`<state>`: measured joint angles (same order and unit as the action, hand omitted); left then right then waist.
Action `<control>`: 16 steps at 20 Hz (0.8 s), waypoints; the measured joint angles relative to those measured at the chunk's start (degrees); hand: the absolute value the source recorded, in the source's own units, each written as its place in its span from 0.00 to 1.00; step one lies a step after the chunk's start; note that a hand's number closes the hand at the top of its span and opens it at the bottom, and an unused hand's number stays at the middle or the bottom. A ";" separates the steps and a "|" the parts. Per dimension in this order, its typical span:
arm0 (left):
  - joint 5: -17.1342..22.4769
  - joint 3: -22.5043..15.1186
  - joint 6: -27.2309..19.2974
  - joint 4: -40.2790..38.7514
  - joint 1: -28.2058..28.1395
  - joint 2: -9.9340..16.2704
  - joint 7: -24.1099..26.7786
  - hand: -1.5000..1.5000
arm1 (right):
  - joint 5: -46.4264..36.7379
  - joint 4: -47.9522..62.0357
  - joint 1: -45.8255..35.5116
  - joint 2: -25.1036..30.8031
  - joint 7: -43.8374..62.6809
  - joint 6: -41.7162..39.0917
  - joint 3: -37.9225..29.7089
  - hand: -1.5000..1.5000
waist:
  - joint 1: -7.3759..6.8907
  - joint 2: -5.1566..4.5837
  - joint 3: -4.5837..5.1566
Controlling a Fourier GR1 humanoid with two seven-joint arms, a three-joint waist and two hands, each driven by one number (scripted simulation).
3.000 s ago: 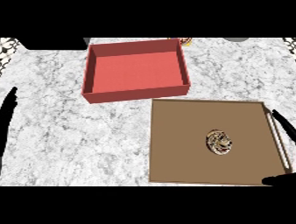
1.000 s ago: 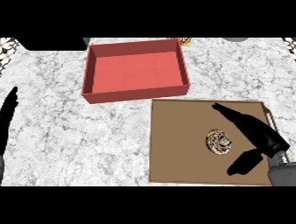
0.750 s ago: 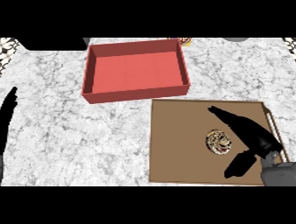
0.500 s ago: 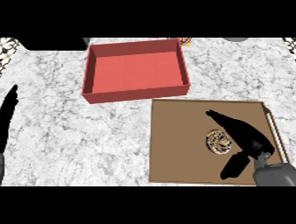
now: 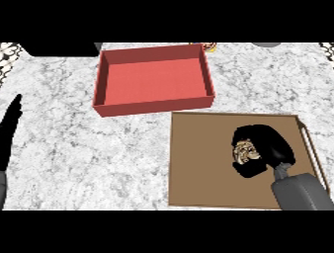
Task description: Pick the cupcake from the tray and place it in the cardboard box
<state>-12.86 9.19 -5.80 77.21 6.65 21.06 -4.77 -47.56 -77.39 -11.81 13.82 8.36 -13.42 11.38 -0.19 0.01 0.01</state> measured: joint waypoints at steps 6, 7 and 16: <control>0.11 0.50 0.47 -0.17 -0.63 0.30 0.45 0.50 | -9.41 -3.08 2.41 -8.02 19.41 9.63 1.84 1.00 | 0.46 0.45 0.33; 0.08 0.63 0.40 -0.54 -0.75 0.31 0.80 0.50 | -11.08 -3.65 2.82 -9.05 23.53 11.50 2.72 1.00 | 0.51 0.49 0.39; -0.14 0.89 0.17 -1.50 -1.35 -0.30 2.40 0.50 | -28.78 -12.08 1.60 -13.04 52.43 15.19 16.71 1.00 | 0.27 0.30 0.11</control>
<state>-13.00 10.08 -5.63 75.71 5.30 20.76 -2.37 -76.34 -89.47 -10.21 0.79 60.78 1.77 28.09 0.08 0.31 0.13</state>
